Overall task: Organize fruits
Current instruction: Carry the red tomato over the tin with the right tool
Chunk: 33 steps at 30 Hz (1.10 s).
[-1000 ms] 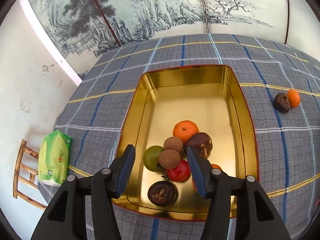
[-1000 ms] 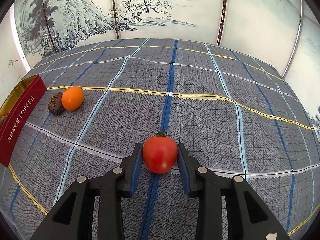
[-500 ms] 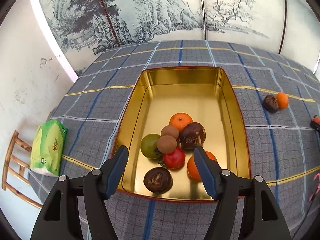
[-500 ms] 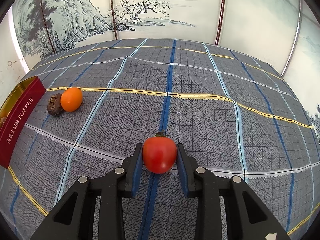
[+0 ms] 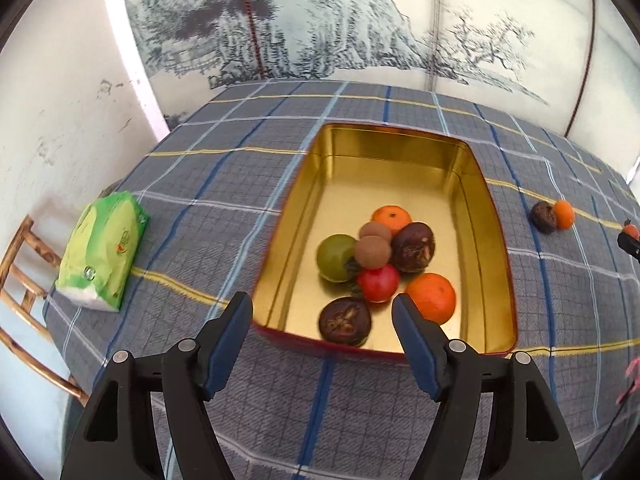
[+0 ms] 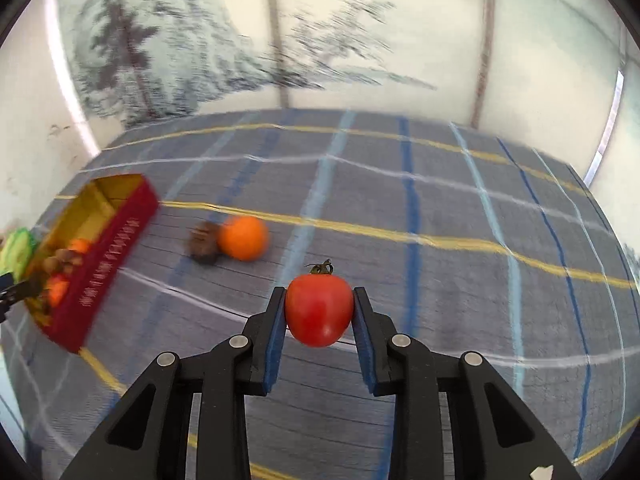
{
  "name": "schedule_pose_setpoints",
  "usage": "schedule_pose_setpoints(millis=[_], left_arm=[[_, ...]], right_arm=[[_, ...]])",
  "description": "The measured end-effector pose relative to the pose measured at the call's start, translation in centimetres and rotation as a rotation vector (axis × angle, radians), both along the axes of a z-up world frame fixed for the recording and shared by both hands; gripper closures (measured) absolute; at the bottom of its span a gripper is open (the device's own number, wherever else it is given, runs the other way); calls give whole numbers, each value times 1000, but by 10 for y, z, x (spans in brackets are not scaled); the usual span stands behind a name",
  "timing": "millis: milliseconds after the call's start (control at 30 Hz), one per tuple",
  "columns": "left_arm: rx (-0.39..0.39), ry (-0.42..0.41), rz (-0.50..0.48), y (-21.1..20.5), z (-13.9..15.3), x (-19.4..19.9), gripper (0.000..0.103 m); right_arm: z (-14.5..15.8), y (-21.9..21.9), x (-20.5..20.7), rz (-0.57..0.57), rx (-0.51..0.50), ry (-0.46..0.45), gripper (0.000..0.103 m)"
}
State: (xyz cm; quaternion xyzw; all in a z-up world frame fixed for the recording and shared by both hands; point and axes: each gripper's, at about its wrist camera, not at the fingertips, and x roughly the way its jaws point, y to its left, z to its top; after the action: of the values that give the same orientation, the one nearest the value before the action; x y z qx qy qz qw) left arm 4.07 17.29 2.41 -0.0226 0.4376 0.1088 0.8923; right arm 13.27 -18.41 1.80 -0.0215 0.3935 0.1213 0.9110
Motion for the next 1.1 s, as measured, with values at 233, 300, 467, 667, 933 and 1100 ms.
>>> schedule_pose_setpoints(millis=[233, 300, 467, 667, 933, 1100], left_arm=[[-16, -4, 88, 28, 0, -13, 30], [-23, 0, 122, 39, -2, -18, 30], [-41, 9, 186, 62, -6, -29, 30], [-49, 33, 234, 80, -12, -35, 30], [-87, 46, 273, 99, -20, -39, 30], [-92, 51, 271, 100, -23, -38, 30]], right_arm=[[23, 99, -12, 239, 33, -19, 74], [25, 126, -15, 296, 34, -17, 74], [21, 189, -20, 418, 17, -6, 74], [4, 232, -19, 489, -24, 28, 74], [-15, 246, -12, 488, -67, 52, 74], [-25, 251, -10, 489, -72, 77, 73]])
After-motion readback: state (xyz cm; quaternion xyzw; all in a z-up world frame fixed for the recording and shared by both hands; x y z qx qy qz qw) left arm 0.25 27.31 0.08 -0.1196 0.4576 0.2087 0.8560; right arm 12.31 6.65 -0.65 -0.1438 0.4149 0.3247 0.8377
